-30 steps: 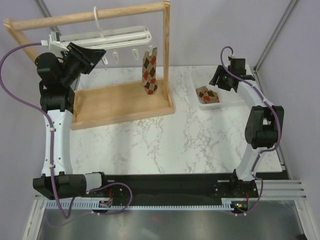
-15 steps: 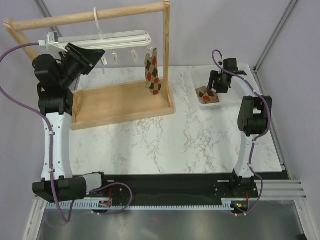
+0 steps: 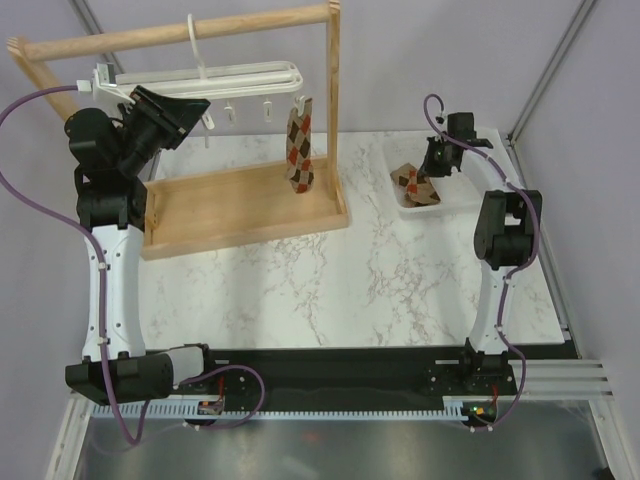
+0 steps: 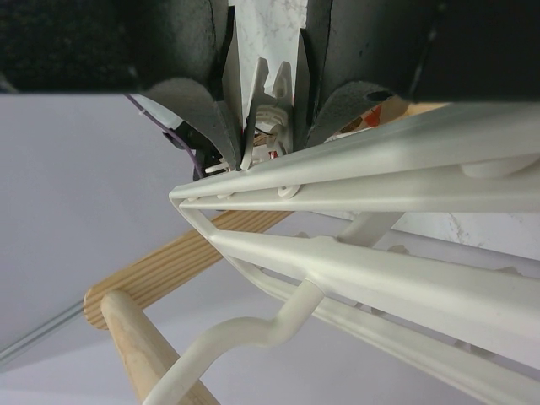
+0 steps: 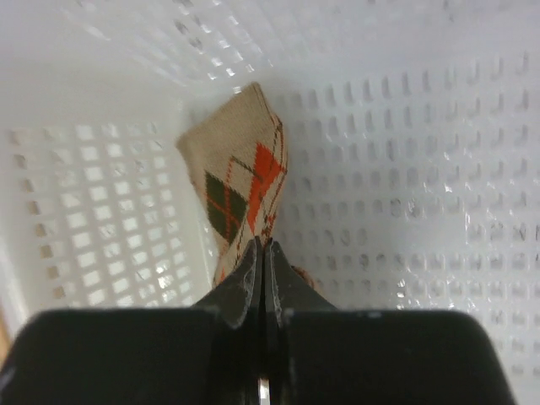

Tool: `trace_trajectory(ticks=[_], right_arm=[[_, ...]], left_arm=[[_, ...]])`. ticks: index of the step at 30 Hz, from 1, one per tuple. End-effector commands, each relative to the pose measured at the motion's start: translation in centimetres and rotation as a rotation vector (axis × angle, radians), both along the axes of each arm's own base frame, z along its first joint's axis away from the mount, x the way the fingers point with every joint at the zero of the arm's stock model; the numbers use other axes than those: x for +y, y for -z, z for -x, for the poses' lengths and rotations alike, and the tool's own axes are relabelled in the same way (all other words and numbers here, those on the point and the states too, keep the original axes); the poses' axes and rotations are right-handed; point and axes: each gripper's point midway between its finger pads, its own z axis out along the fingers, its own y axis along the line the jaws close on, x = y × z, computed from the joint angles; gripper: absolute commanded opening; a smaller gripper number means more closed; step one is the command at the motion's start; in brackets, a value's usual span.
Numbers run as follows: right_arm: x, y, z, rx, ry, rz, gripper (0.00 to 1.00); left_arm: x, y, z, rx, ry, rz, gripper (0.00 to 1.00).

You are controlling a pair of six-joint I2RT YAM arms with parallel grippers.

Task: Clip the socks to the hanger
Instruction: Pick up the sock from the bin.

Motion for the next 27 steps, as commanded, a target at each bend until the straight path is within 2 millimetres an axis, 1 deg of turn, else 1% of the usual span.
trace_trajectory(ticks=[1,2,3,5,8,10,11,12,13,14,15,16,18,20,21,22,23,24,25,26,27], right_arm=[[1.0,-8.0,-1.4,-0.219,-0.025,-0.066,0.00],[-0.5,-8.6,-1.5,-0.234,0.011,-0.079,0.00],[-0.4,-9.1,-1.3,-0.243,0.010,-0.100,0.00],[-1.1,-9.1,-1.0,-0.229,0.038,-0.137,0.00],[-1.7,-7.9,-0.2,-0.203,0.074,-0.119,0.00],[-2.3,-6.5,0.4,-0.166,0.112,-0.096,0.00],[-2.5,-5.9,0.6,-0.151,0.118,-0.084,0.02],[-2.9,-5.0,1.2,-0.112,0.131,-0.065,0.05],[-3.5,-4.5,1.4,-0.094,0.148,-0.033,0.11],[-3.6,-3.6,1.8,-0.063,0.146,-0.022,0.13],[-3.7,-2.7,2.7,-0.014,0.144,-0.014,0.16],[-3.8,-2.6,2.8,-0.002,0.136,-0.003,0.21],[-3.8,-2.0,3.7,0.036,0.134,0.005,0.26],[-4.4,-2.3,3.9,0.033,0.147,0.037,0.38],[-4.8,-2.8,3.7,0.023,0.154,0.053,0.43],[-5.0,-3.2,3.5,0.012,0.158,0.068,0.53],[-5.2,-3.6,3.2,0.003,0.165,0.076,0.57],[-5.4,-4.6,2.5,-0.027,0.166,0.081,0.61],[-5.4,-5.1,2.0,-0.041,0.167,0.081,0.63],[-5.4,-4.8,1.5,-0.043,0.165,0.081,0.64],[-5.3,-6.1,0.2,-0.084,0.156,0.072,0.63]], left_arm=[[-0.5,-1.7,1.2,-0.068,0.025,-0.030,0.02],[-0.5,-1.8,1.3,-0.071,0.026,-0.029,0.02],[-0.6,-1.7,1.4,-0.071,0.029,-0.031,0.02],[-0.6,-1.8,1.5,-0.076,0.027,-0.034,0.02],[-0.5,-1.7,1.6,-0.077,0.025,-0.039,0.02],[-0.6,-1.5,1.5,-0.072,0.030,-0.038,0.02],[-0.7,-1.6,1.6,-0.075,0.035,-0.037,0.02],[-0.7,-1.6,1.6,-0.077,0.039,-0.038,0.02],[-0.7,-1.7,1.7,-0.079,0.038,-0.038,0.02],[-0.7,-1.7,1.7,-0.079,0.039,-0.038,0.02],[-0.8,-1.7,1.7,-0.081,0.043,-0.040,0.02],[-0.8,-1.8,1.8,-0.082,0.045,-0.041,0.02],[-0.9,-1.9,1.9,-0.089,0.049,-0.048,0.02],[-0.9,-2.0,2.1,-0.094,0.053,-0.051,0.02],[-1.0,-1.8,2.1,-0.089,0.058,-0.051,0.02],[-1.0,-1.9,2.1,-0.091,0.059,-0.052,0.02],[-1.0,-1.8,2.1,-0.086,0.061,-0.051,0.02],[-1.1,-1.8,2.2,-0.086,0.067,-0.049,0.02],[-1.2,-1.8,2.2,-0.086,0.072,-0.048,0.02],[-1.2,-1.8,2.3,-0.085,0.071,-0.047,0.02],[-1.2,-1.8,2.4,-0.088,0.072,-0.048,0.02]])
